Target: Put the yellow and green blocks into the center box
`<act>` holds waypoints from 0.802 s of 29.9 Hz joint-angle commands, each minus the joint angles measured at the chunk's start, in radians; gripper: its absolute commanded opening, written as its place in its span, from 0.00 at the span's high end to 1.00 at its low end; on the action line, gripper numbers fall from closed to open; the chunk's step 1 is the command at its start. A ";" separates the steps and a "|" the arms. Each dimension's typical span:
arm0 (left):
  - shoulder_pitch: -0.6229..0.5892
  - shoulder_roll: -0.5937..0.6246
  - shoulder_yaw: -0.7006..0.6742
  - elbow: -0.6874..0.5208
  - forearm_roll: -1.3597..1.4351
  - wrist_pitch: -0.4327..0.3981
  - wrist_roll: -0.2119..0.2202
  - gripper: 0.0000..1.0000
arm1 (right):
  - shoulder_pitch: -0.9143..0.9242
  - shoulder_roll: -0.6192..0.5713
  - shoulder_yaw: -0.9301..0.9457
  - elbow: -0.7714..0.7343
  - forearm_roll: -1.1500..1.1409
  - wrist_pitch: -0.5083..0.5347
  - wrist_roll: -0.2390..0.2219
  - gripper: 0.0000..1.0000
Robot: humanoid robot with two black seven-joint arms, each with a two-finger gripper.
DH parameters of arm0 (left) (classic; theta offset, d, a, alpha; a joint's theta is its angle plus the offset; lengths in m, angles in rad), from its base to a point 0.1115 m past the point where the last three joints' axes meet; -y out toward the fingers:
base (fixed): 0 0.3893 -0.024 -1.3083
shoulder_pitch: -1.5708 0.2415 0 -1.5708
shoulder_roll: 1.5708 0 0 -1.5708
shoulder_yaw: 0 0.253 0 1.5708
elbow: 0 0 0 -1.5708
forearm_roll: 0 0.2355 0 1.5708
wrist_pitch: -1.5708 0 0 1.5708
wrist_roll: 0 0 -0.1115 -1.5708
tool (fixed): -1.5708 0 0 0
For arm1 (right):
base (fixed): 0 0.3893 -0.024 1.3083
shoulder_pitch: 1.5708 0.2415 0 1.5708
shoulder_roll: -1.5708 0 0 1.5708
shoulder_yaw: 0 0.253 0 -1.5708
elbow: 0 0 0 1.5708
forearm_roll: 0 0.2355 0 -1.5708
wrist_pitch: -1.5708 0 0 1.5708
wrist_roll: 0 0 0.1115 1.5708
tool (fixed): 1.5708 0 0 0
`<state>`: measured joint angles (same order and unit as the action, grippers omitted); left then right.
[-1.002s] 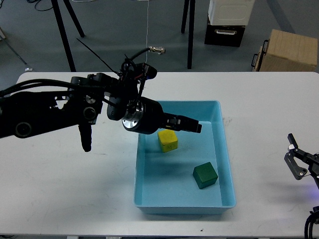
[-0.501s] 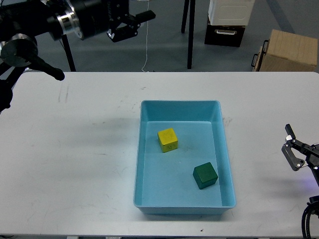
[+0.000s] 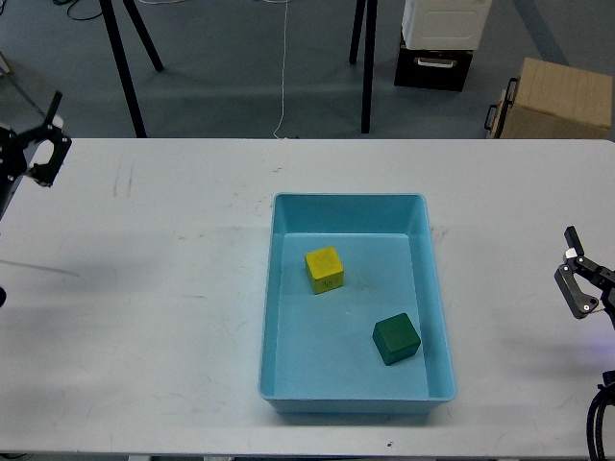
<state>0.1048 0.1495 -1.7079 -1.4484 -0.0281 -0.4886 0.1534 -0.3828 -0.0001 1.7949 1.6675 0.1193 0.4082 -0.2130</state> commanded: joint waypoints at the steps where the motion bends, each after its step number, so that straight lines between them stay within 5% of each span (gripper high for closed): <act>1: 0.186 -0.097 -0.021 -0.069 -0.082 0.000 0.002 0.00 | -0.013 0.000 0.000 -0.006 -0.003 -0.002 0.004 0.00; 9: 0.365 -0.150 -0.019 -0.075 -0.090 0.000 0.003 0.00 | -0.042 0.000 -0.022 -0.011 -0.001 -0.003 0.001 0.00; 24: 0.375 -0.150 -0.003 -0.083 -0.090 0.000 0.011 0.00 | -0.079 -0.001 -0.132 0.003 0.000 0.001 0.003 0.00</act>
<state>0.4828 0.0000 -1.7230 -1.5277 -0.1182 -0.4887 0.1632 -0.4602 0.0000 1.6677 1.6665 0.1183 0.4086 -0.2111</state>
